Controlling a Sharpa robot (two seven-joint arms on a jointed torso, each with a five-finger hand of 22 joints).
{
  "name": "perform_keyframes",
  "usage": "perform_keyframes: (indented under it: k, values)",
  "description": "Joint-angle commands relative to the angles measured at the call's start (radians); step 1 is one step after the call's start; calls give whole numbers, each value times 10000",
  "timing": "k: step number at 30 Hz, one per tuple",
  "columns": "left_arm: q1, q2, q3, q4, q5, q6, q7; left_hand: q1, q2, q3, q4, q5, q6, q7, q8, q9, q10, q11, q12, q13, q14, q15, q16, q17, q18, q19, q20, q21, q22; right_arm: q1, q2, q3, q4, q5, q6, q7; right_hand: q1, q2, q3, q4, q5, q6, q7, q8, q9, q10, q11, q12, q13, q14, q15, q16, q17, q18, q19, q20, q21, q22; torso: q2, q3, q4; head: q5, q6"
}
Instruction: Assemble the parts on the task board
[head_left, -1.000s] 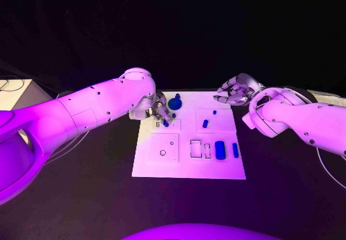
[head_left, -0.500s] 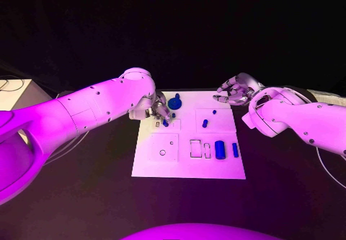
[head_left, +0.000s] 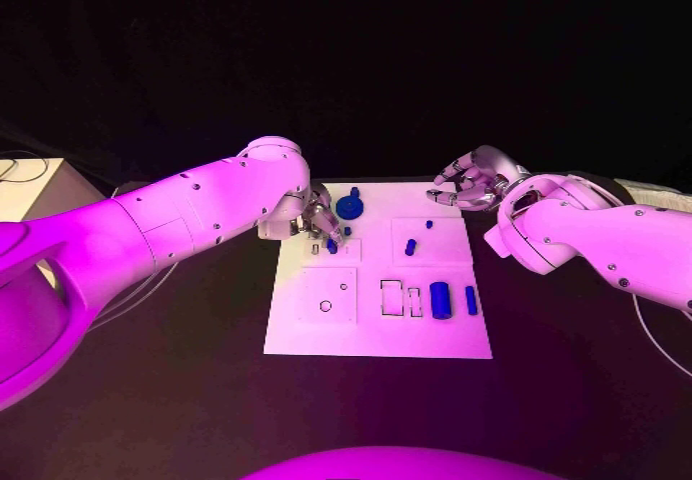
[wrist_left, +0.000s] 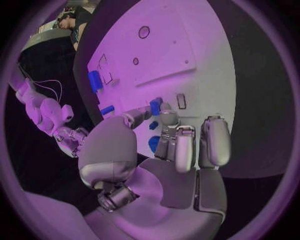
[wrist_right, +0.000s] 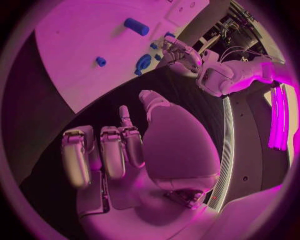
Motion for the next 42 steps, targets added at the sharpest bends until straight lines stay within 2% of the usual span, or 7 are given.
perform_keyframes:
  k: [1,23,26,31,42]
  values:
    - [-104,35,-54,36,114,271,-43,-6,-96,-105,45,-42,-11,87,-35,-6,-29,-43,63,11,998,-61,51,2518,-128,59,28,0,106,3,-7,1,24,-111,86,41,-54,-32,41,0,47,-52,-19,52,-9,226,-20,-28,1851,1062,8,17,2569,-144,1048,-15,22,2630,5,3,0,4,-6]
    - [-104,1,-58,85,146,414,-44,107,-271,-687,273,-51,24,97,-121,16,-56,-33,61,8,996,-51,49,2515,-128,62,37,-10,110,8,-18,1,36,-230,79,31,-64,-34,40,3,47,-54,-18,51,-10,229,-19,-26,1854,1060,8,15,2563,-144,1048,-15,22,2630,4,-6,1,0,-23]
    - [-104,-6,-58,108,145,413,-42,120,-318,-920,389,-70,42,107,-151,23,-58,-25,63,12,994,-45,46,2510,-126,56,40,-20,102,8,-16,1,32,-231,77,32,-80,-37,39,7,46,-54,-19,51,-10,232,-19,-23,1857,1059,8,14,2560,-144,1048,-15,22,2630,2,-7,2,-4,-25]
    - [-104,-28,-58,161,114,409,-36,142,-321,-1144,529,-81,64,108,-181,30,-58,-22,66,18,994,-41,46,2510,-129,65,42,-16,115,8,-13,1,26,-232,76,35,-80,-37,39,7,46,-54,-19,51,-10,232,-19,-23,1857,1059,8,14,2560,-144,1048,-15,22,2630,4,-4,-4,-6,-25]
    - [-105,-115,-57,274,3,456,-28,152,-312,-1184,560,-82,70,106,-187,31,-52,-22,73,30,996,-42,49,2516,-130,68,42,-14,119,8,-9,1,19,-233,74,41,-80,-37,39,7,46,-54,-19,51,-10,232,-19,-23,1857,1059,8,14,2560,-144,1048,-15,22,2630,1,-2,-7,-14,-40]
